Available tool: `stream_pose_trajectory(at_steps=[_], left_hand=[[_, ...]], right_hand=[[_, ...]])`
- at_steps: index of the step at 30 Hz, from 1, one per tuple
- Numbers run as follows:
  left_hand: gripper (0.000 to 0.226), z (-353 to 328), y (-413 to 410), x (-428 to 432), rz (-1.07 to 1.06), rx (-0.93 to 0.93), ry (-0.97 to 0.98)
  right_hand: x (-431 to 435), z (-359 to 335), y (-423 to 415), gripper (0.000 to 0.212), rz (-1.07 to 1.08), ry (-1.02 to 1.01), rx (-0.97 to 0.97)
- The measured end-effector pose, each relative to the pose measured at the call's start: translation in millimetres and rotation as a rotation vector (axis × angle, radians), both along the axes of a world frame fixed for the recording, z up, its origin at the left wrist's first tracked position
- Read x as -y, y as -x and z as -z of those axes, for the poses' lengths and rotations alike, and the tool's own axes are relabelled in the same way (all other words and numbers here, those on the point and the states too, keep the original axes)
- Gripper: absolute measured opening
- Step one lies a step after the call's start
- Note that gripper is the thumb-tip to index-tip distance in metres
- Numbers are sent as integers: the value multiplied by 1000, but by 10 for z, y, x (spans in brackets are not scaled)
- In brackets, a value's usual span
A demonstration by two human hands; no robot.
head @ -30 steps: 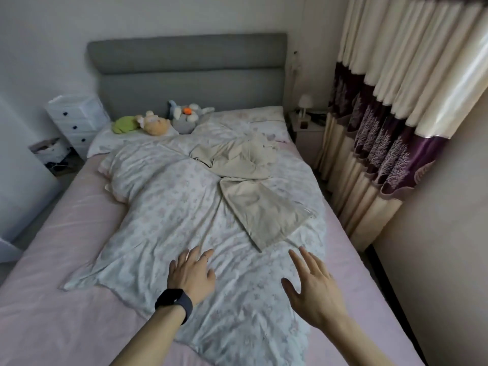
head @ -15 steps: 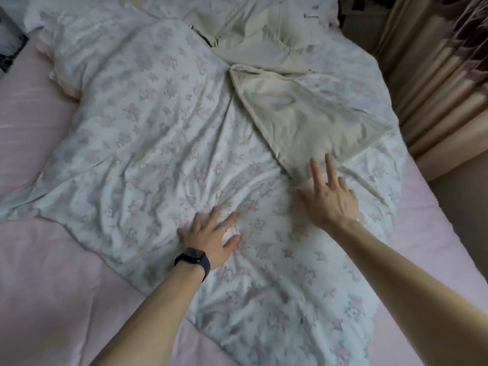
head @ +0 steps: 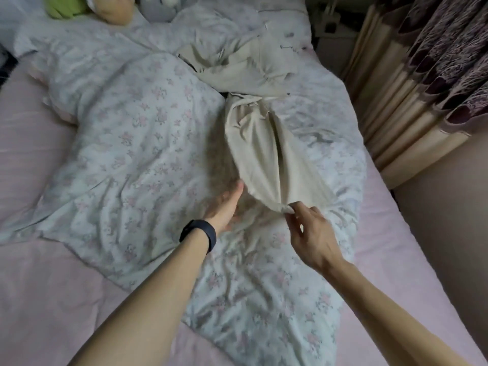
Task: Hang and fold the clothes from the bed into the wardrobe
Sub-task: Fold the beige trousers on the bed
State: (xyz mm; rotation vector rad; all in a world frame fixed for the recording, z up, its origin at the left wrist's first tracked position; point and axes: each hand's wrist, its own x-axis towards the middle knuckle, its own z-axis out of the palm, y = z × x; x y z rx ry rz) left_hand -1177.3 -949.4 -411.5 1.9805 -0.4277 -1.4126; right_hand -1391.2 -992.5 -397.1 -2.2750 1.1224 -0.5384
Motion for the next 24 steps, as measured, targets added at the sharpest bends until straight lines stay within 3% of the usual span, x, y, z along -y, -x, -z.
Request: stream_pose_trajectory(at_steps=[3, 6, 11, 13, 17, 21, 24], left_hand=[[88, -319, 264, 148, -144, -89, 125], [48, -592, 567, -13, -96, 100, 193], [26, -1167, 766, -842, -2, 325, 99], [27, -1355, 811, -1227, 24, 218, 46], [28, -1657, 869, -1945, 98, 56, 9], [28, -1709, 867, -2547, 128, -113, -66], [17, -1575, 854, -2955, 170, -272, -131]], right_hand=[[-547, -243, 254, 13, -145, -64, 5], [-919, -516, 525, 13, -152, -193, -52], [-1040, -1104, 773, 17, -189, -511, -278], [-1077, -1283, 846, 31, -176, -642, -292], [-1152, -1484, 767, 54, 105, -727, -80], [-1306, -1311, 440, 94, 278, -891, 35], [-1385, -1032, 118, 101, 370, -1104, 230]])
